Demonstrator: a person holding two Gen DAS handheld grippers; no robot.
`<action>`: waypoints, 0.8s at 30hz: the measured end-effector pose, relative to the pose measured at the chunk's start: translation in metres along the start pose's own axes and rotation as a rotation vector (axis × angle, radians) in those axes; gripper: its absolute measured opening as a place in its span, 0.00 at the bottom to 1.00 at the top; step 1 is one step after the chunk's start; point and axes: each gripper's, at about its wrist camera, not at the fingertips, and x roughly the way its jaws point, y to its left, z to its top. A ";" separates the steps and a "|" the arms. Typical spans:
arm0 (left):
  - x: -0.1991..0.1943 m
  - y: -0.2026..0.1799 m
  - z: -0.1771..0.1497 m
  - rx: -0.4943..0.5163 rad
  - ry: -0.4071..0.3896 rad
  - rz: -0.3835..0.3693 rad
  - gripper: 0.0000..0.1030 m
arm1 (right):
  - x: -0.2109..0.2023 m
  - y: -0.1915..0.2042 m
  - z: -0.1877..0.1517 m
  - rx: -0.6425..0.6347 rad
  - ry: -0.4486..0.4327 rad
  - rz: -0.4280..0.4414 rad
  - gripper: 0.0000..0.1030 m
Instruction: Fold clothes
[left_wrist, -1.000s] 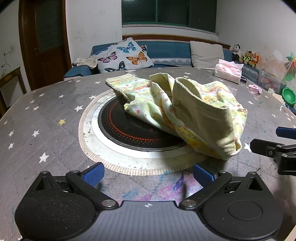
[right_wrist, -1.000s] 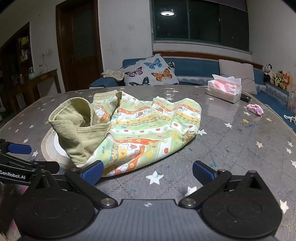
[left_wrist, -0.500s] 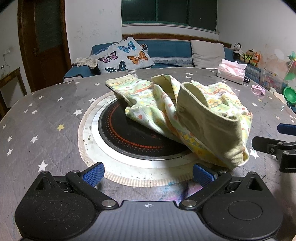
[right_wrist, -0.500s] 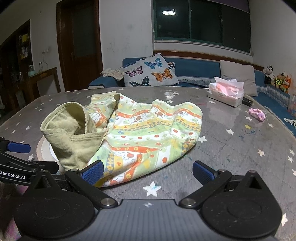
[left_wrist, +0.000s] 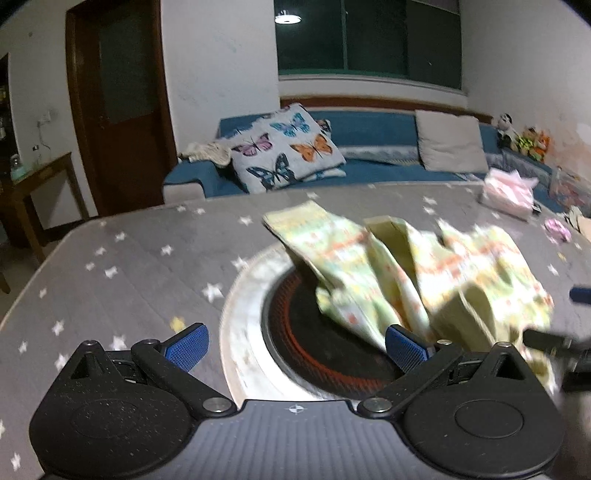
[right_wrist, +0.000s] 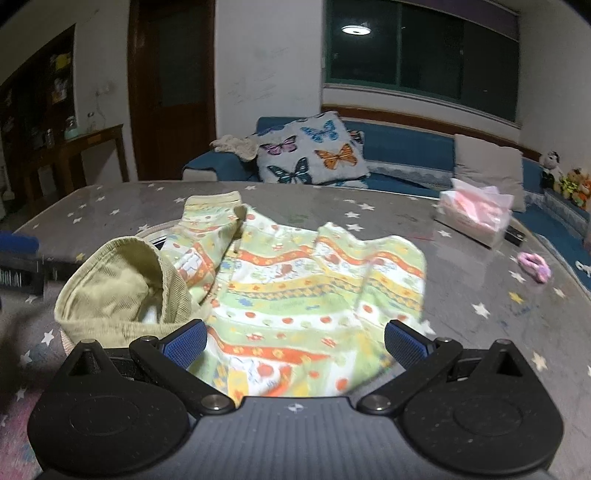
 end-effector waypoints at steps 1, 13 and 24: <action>0.002 0.002 0.005 0.000 -0.005 0.002 1.00 | 0.005 0.004 0.001 -0.012 0.009 0.014 1.00; 0.051 -0.009 0.058 0.070 -0.015 -0.057 0.96 | 0.024 0.025 0.007 -0.144 0.091 0.183 0.99; 0.127 -0.030 0.086 0.103 0.083 -0.210 0.78 | 0.072 -0.028 0.068 -0.046 0.097 0.169 0.80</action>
